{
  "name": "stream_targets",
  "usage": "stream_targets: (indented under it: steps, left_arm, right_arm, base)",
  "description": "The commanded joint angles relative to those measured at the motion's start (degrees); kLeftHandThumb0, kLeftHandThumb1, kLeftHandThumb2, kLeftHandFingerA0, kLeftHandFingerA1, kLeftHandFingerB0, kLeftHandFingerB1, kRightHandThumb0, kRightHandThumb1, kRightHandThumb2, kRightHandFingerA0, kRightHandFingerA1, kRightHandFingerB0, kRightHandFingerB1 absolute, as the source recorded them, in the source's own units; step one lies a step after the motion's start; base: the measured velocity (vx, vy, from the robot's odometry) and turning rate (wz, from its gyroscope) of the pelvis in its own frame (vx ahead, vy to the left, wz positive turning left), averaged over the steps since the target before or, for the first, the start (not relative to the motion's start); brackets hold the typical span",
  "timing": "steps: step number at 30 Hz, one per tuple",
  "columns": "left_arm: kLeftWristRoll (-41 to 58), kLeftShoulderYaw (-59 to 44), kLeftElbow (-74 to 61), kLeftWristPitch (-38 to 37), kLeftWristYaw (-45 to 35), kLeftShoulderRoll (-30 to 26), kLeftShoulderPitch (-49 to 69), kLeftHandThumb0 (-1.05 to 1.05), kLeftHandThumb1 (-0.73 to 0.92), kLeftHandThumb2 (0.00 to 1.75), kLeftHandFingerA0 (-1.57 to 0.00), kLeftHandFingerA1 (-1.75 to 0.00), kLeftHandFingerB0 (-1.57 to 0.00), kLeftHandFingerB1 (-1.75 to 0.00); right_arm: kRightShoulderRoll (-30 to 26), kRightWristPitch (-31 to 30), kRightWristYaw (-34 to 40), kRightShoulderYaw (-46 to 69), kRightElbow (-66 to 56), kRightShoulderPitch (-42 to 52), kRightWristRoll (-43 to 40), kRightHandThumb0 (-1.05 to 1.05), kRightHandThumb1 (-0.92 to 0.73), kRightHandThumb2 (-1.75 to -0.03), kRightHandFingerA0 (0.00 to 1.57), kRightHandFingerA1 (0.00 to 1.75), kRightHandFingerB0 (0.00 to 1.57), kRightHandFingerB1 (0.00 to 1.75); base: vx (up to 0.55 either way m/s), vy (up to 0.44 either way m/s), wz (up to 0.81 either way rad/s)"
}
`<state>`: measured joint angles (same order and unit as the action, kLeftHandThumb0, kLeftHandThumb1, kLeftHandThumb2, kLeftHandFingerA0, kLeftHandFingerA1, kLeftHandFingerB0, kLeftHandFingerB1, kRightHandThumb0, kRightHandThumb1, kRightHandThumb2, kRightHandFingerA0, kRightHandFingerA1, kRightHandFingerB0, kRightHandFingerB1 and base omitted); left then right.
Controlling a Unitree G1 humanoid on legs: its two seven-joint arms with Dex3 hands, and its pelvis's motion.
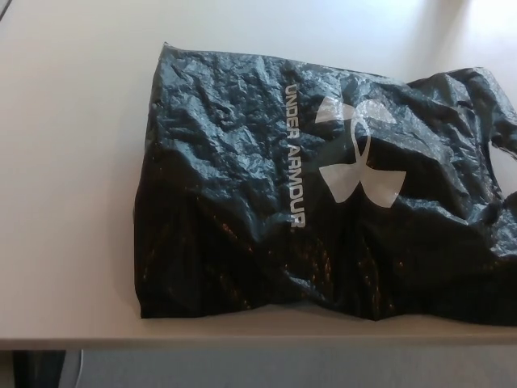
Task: A plastic bag is kept in the middle of the desk and the robot uses both its hands to grab the bag from the left and right and brings its hands close together to compress the bag
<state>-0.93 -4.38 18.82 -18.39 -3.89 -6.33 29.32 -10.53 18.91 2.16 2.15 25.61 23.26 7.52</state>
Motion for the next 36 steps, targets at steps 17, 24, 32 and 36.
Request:
stream_targets:
  steps: [17,24,32,36]
  left_arm:
    - [18.86,-12.72,-34.29,-17.43,-0.38,1.33,8.90,-0.30,0.69,0.60,-0.82,-1.10,-0.76,-0.67]
    - [17.74,-30.66,-39.97,-5.66,6.53,-13.59,-13.88,-0.45,0.69,0.61,-0.94,-1.03,-0.81,-0.66]
    - [16.54,-33.74,-30.04,6.52,9.48,-27.27,-39.79,-0.46,0.70,0.61,-0.88,-1.11,-0.80,-0.73]
    - [7.68,-28.14,-16.78,1.13,8.25,-28.81,-50.41,-0.43,0.68,0.60,-0.89,-1.14,-0.80,-0.79]
  right_arm:
    - [-3.14,26.59,1.90,11.51,-28.73,6.59,-5.51,-0.34,-0.52,-0.89,0.84,0.78,0.74,0.72]
    - [-8.21,13.93,1.47,19.66,-42.26,-9.07,-19.11,-0.34,-0.53,-0.90,0.82,0.80,0.70,0.73]
    - [-17.38,6.38,-1.20,22.46,-35.09,-32.44,-20.43,-0.31,-0.63,-0.58,0.92,0.82,0.79,0.66]
    - [-18.54,3.87,-1.11,21.04,-25.84,-42.71,-16.83,-0.33,-0.66,-0.59,0.90,0.89,0.78,0.68]
  base:
    - [0.00,0.000,0.00]
    - [0.00,0.000,0.00]
    - [0.00,0.000,0.00]
    - [0.00,0.000,0.00]
